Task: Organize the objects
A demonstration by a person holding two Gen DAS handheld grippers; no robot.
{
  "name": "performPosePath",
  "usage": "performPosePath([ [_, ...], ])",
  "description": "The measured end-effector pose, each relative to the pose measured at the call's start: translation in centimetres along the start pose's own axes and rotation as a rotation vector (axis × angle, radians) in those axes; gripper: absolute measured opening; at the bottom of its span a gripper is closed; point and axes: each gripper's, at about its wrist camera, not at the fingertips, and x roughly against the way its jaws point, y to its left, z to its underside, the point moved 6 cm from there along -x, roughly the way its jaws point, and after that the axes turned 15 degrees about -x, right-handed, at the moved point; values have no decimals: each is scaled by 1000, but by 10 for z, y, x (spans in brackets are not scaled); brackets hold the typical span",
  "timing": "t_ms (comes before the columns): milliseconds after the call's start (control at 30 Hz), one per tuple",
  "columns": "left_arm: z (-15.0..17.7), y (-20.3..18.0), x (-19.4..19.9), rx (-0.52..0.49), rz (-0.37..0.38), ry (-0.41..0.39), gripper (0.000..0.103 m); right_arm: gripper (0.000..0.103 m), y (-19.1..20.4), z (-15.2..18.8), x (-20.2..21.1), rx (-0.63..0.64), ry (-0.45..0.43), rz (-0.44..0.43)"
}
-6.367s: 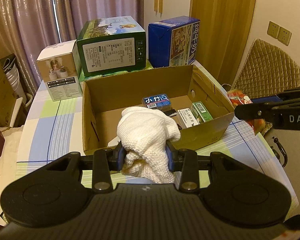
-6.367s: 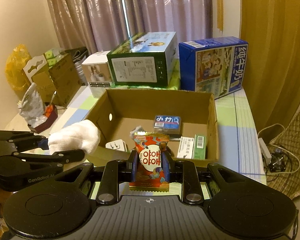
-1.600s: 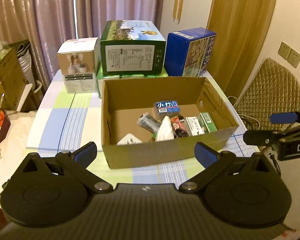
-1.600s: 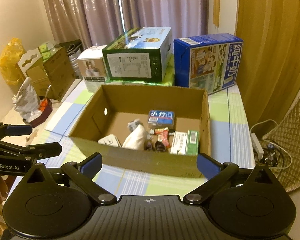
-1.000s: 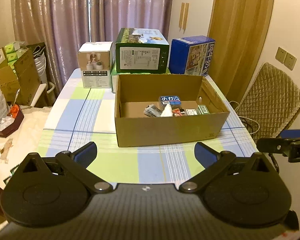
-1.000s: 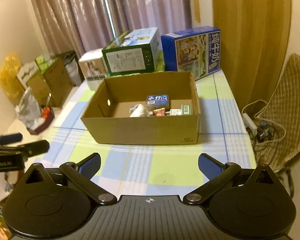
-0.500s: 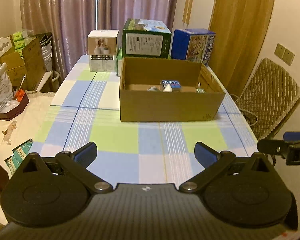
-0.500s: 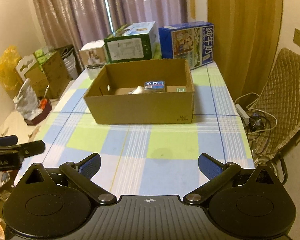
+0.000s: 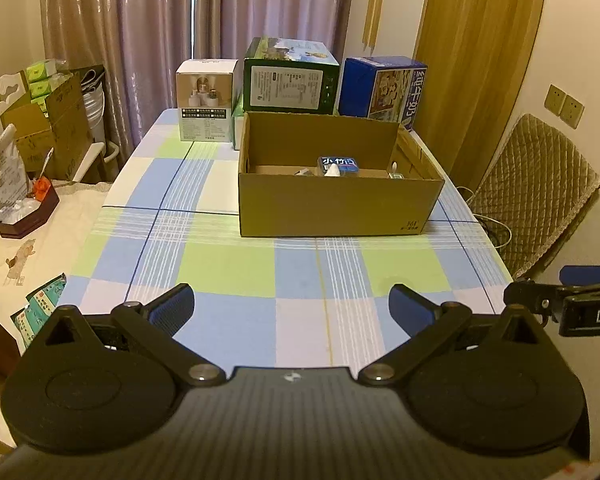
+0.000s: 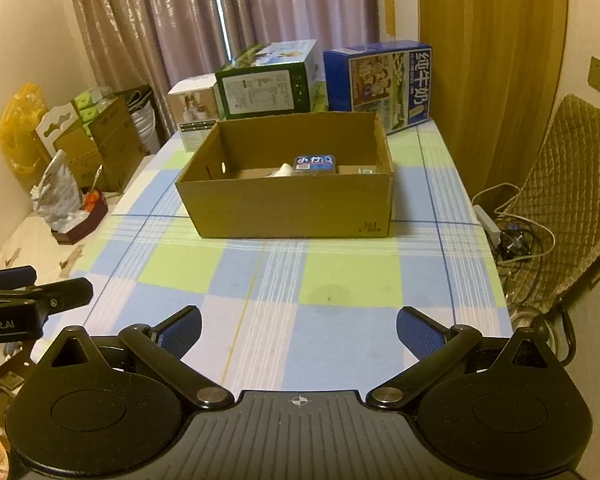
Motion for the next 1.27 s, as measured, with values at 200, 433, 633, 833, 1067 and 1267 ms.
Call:
performPosePath([
  [200, -3, -2, -1, -8, 2, 0, 102, 101, -2, -1, 0, -8, -2, 3],
  [433, -2, -3, -4, -4, 7, 7, 102, 101, -2, -2, 1, -10, -3, 4],
  [633, -3, -3, -5, -5, 6, 6, 102, 101, -5, -4, -1, -13, -4, 9],
  [833, -3, -5, -8, -9, 14, 8, 102, 101, -6, -5, -2, -15, -7, 10],
  [1067, -3, -8, -10, -13, 23, 11, 102, 101, -6, -6, -2, -15, -6, 9],
  [1267, -2, -9, -9, -13, 22, 2, 102, 101, -6, -6, -4, -16, -4, 8],
])
